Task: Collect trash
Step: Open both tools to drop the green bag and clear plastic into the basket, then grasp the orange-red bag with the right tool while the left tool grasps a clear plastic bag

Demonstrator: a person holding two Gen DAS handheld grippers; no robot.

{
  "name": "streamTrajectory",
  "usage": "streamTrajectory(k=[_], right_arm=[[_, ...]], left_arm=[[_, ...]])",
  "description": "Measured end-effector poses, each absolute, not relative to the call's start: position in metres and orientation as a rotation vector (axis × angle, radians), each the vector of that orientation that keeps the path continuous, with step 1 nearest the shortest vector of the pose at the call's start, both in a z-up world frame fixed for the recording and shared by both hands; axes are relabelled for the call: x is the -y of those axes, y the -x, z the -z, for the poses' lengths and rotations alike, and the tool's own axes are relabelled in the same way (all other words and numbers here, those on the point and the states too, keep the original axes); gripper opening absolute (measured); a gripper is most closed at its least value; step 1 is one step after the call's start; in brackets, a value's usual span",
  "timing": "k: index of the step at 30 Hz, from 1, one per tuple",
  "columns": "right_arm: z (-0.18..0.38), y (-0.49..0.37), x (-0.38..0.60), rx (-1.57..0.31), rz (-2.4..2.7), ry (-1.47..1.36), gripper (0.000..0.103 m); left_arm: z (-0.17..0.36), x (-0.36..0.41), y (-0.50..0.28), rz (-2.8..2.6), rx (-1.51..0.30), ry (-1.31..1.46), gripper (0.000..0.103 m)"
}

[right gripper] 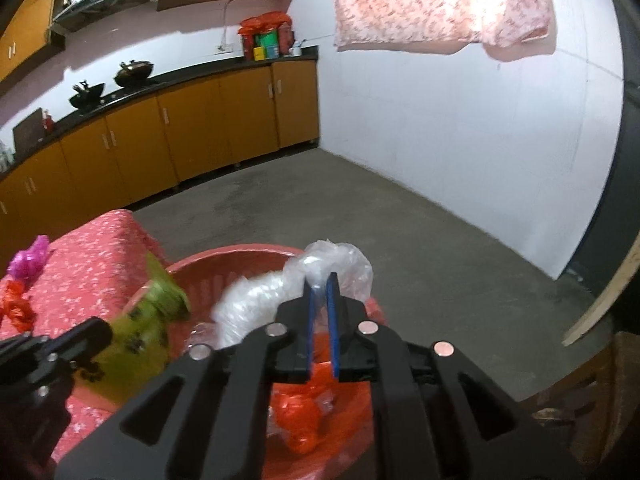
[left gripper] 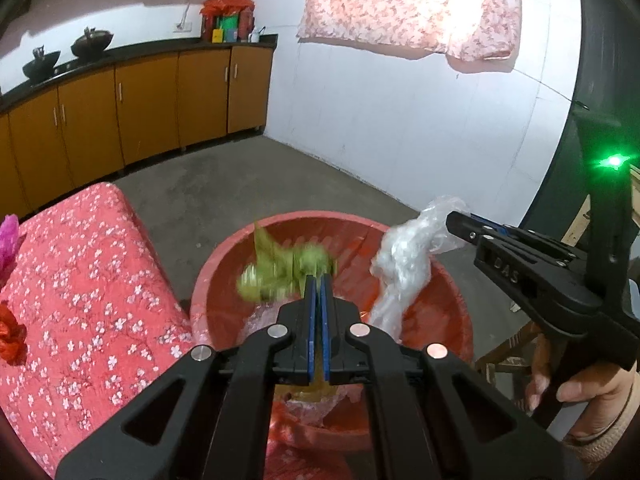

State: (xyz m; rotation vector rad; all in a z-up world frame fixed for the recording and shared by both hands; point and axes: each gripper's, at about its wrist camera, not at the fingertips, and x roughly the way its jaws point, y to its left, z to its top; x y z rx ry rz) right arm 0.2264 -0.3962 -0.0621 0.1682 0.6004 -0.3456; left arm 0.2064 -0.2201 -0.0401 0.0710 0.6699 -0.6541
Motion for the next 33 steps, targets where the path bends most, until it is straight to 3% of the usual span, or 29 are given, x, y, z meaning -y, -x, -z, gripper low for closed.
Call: streamTrajectory(k=[2, 4, 6, 10, 11, 13, 16, 27, 33], right_arm=[[0.065, -0.226, 0.395, -0.605, 0.336, -0.169, 0.020], [0.067, -0.224, 0.393, -0.605, 0.334, -0.165, 0.030], [0.067, -0.223, 0.391, -0.601, 0.332, -0.162, 0.040], [0.063, -0.218, 0.386, -0.583, 0.322, -0.143, 0.054], [0.061, -0.218, 0.383, -0.578, 0.320, -0.135, 0.057], [0.057, -0.215, 0.375, -0.558, 0.319, -0.117, 0.076], [0.050, -0.211, 0.359, -0.526, 0.299, -0.090, 0.092], [0.045, -0.228, 0.259, -0.522, 0.125, -0.013, 0.099], [0.047, -0.250, 0.192, -0.542, -0.004, -0.013, 0.099]], left_arm=[[0.041, 0.217, -0.207, 0.644, -0.672, -0.072, 0.004], [0.041, 0.210, -0.207, 0.626, -0.673, -0.063, 0.013], [0.040, 0.201, -0.207, 0.602, -0.668, -0.048, 0.035], [0.036, 0.184, -0.204, 0.565, -0.654, -0.042, 0.041], [0.035, 0.179, -0.203, 0.554, -0.648, -0.041, 0.047], [0.033, 0.165, -0.198, 0.514, -0.629, -0.046, 0.056], [0.029, 0.135, -0.190, 0.442, -0.601, -0.047, 0.064], [0.037, -0.023, -0.174, 0.027, -0.595, -0.035, 0.087], [0.045, -0.106, -0.171, -0.161, -0.618, 0.006, 0.091]])
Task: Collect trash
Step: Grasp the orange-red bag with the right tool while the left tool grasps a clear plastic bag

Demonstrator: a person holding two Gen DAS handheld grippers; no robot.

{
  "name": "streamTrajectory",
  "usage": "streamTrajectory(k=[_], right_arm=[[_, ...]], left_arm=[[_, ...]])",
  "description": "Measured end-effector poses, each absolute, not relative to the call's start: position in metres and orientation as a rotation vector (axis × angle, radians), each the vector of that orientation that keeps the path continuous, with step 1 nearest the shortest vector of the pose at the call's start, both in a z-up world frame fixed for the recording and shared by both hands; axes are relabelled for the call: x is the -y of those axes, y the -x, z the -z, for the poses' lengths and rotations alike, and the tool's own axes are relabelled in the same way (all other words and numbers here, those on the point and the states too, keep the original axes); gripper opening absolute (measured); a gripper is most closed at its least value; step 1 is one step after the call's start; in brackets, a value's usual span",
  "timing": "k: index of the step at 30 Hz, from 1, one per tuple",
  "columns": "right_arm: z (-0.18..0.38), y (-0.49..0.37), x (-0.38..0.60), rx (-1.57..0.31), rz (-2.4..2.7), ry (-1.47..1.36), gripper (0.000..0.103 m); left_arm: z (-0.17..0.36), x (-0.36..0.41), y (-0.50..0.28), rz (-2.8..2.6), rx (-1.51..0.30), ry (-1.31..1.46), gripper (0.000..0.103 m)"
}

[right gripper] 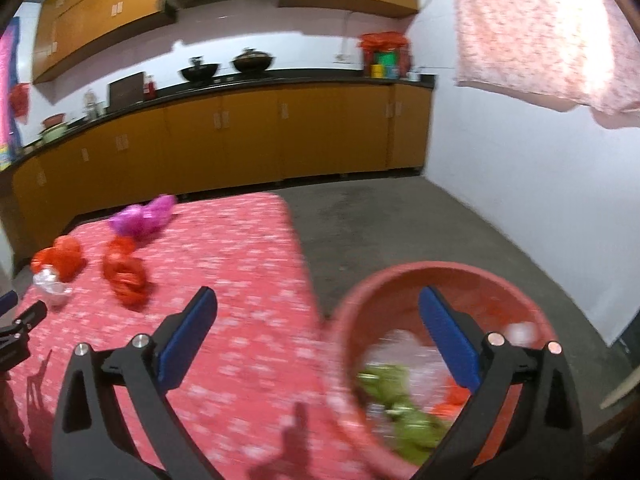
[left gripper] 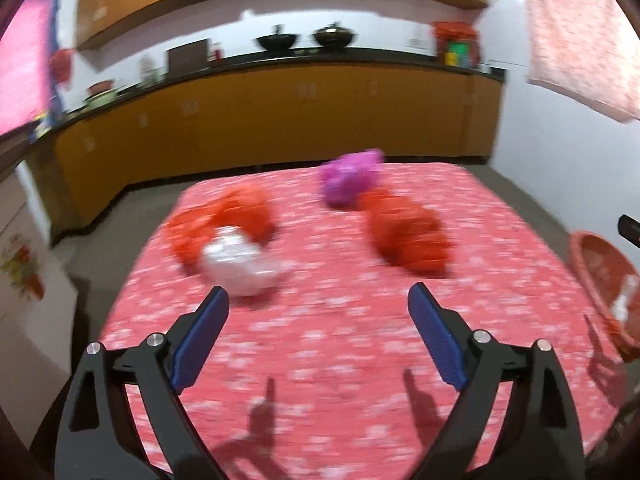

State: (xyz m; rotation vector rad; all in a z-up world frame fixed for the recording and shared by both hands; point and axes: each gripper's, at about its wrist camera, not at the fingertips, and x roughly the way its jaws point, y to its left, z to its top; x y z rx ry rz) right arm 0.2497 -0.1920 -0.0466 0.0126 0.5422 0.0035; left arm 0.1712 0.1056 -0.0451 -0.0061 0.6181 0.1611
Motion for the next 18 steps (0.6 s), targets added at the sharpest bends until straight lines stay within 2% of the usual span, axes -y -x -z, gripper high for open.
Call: streamTrajectory(k=[9, 18], right_arm=[[0.066, -0.296, 0.069, -0.598, -0.208, 0.011, 0.098], [0.088, -0.346, 0.004, -0.652, -0.277, 0.101, 0.098]], left_arm=[[0.054, -0.176, -0.186, -0.244, -0.641, 0.116, 0.091], [0.060, -0.199, -0.194, -0.256, -0.638, 0.139, 0.091]])
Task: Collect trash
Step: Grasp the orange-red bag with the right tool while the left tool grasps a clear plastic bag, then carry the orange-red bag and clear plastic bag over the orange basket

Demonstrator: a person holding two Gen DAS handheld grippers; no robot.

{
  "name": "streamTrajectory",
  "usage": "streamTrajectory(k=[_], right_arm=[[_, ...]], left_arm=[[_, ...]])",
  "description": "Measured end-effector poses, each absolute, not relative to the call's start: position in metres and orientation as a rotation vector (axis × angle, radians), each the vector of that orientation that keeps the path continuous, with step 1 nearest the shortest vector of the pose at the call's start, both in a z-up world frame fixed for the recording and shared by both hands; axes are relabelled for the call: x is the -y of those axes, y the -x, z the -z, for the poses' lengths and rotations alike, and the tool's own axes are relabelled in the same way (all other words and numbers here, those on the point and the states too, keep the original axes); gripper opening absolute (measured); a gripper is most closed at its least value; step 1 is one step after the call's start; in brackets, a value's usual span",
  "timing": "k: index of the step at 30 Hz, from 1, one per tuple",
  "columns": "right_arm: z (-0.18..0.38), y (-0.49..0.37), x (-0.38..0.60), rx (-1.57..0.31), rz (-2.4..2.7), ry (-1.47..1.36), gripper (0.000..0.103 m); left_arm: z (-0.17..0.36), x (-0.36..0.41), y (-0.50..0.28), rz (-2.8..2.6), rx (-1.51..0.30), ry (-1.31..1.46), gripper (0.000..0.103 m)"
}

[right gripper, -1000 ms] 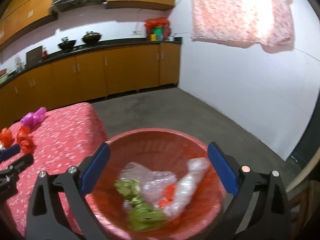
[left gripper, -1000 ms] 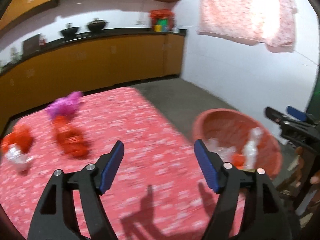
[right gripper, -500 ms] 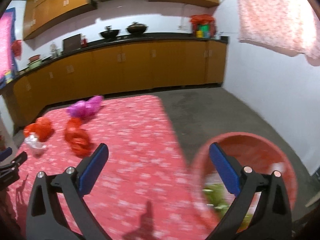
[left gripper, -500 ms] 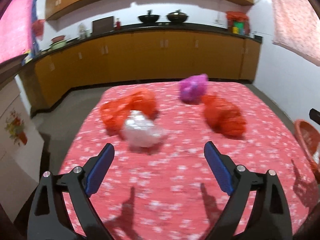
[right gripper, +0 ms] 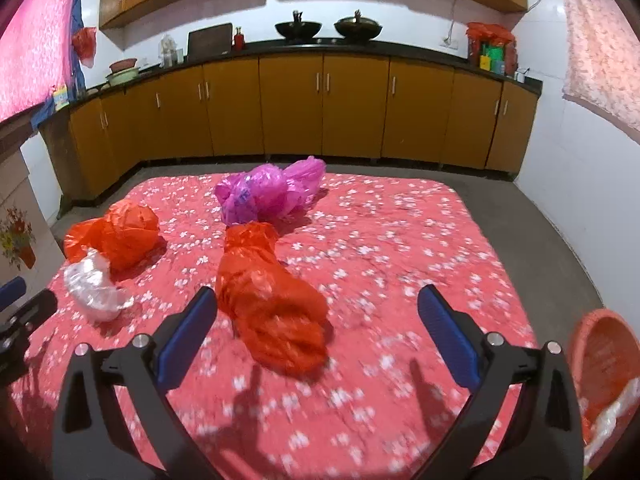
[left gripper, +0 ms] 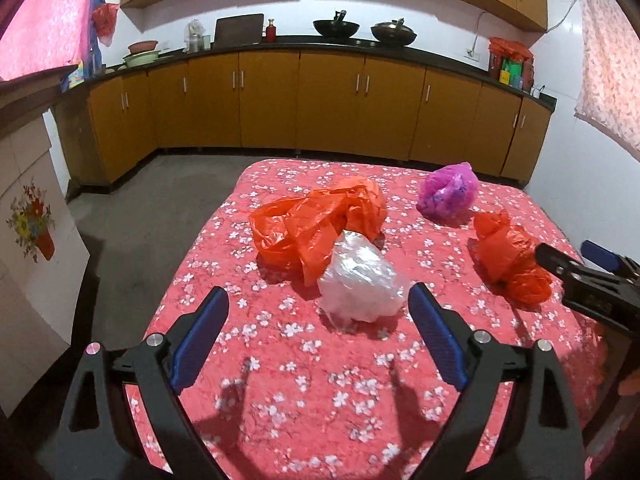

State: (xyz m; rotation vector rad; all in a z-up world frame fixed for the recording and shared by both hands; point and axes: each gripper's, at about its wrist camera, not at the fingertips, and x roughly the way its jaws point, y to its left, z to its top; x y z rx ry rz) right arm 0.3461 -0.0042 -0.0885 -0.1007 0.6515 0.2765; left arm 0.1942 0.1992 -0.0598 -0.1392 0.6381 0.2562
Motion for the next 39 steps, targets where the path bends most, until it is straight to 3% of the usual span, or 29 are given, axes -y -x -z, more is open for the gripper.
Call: streamTrajectory(k=[8, 11, 15, 18, 25, 34, 36, 39], right_arm=[[0.103, -0.372, -0.022, -0.710, -0.355, 0.142, 0.098], [0.106, -0.377, -0.031, -0.728, -0.386, 0.171, 0.091], [0.113, -0.382, -0.037, -0.772, -0.408, 0.197, 0.065], [0.113, -0.383, -0.032, -0.782, -0.409, 0.186, 0.055], [0.113, -0.376, -0.008, -0.780, -0.356, 0.183, 0.045], [0.113, -0.369, 0.030, -0.789, -0.296, 0.132, 0.045], [0.113, -0.369, 0.031, -0.794, -0.296, 0.135, 0.046], [0.114, -0.367, 0.032, -0.802, -0.295, 0.139, 0.046]], left_arm=[[0.063, -0.207, -0.200, -0.254, -0.642, 0.161, 0.091], [0.064, -0.205, -0.204, -0.247, -0.645, 0.161, 0.091], [0.064, -0.198, -0.210, -0.236, -0.646, 0.152, 0.091], [0.064, -0.192, -0.216, -0.229, -0.656, 0.145, 0.091], [0.072, -0.185, -0.232, -0.258, -0.707, 0.178, 0.089], [0.082, -0.179, -0.256, -0.284, -0.775, 0.187, 0.058], [0.083, -0.176, -0.258, -0.271, -0.786, 0.174, 0.046], [0.082, -0.171, -0.257, -0.248, -0.786, 0.156, 0.040]])
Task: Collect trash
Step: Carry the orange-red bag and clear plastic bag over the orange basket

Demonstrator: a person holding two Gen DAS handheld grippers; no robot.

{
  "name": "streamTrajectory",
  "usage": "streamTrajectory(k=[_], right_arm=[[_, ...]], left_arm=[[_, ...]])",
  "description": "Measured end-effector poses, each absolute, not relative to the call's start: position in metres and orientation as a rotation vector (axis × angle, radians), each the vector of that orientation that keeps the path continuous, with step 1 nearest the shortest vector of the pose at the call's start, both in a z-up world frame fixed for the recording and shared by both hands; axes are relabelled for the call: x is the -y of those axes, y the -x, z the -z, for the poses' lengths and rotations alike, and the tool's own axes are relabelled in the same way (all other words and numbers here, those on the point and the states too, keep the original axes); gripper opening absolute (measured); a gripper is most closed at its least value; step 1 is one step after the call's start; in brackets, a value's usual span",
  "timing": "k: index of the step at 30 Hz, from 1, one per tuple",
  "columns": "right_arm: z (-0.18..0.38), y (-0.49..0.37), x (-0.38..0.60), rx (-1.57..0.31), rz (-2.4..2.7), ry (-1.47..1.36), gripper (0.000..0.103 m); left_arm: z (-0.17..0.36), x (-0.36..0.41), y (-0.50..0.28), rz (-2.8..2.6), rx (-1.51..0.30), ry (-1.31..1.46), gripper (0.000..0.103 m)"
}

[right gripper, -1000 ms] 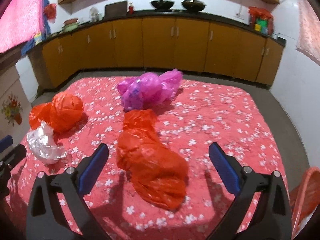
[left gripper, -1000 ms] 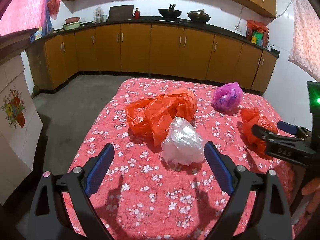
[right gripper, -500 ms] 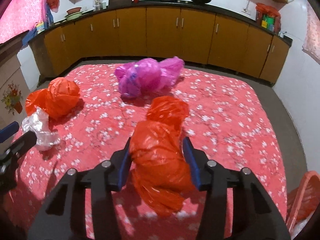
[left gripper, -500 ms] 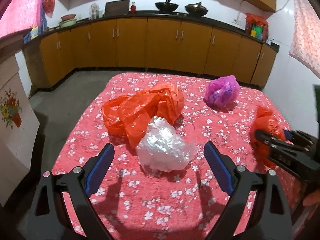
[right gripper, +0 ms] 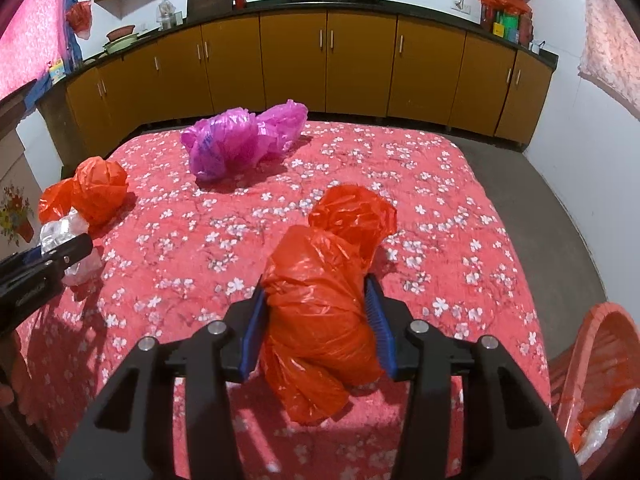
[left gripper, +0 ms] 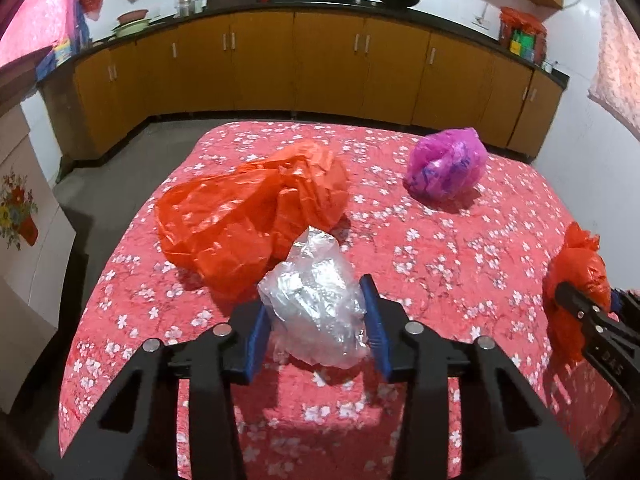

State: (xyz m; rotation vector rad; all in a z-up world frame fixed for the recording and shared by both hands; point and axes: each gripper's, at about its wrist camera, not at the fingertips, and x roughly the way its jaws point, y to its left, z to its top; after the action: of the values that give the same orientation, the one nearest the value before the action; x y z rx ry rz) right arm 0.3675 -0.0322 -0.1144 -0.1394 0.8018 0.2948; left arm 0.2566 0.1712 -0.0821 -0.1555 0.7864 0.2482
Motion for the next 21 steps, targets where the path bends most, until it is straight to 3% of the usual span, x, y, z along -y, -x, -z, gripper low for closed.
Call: streamTrajectory(k=[21], right_arm=[[0.084, -0.310, 0.104, -0.769, -0.202, 0.039, 0.044]], left_arm=[[0.045, -0.108, -0.219, -0.073, -0.731, 0.087, 0.039]])
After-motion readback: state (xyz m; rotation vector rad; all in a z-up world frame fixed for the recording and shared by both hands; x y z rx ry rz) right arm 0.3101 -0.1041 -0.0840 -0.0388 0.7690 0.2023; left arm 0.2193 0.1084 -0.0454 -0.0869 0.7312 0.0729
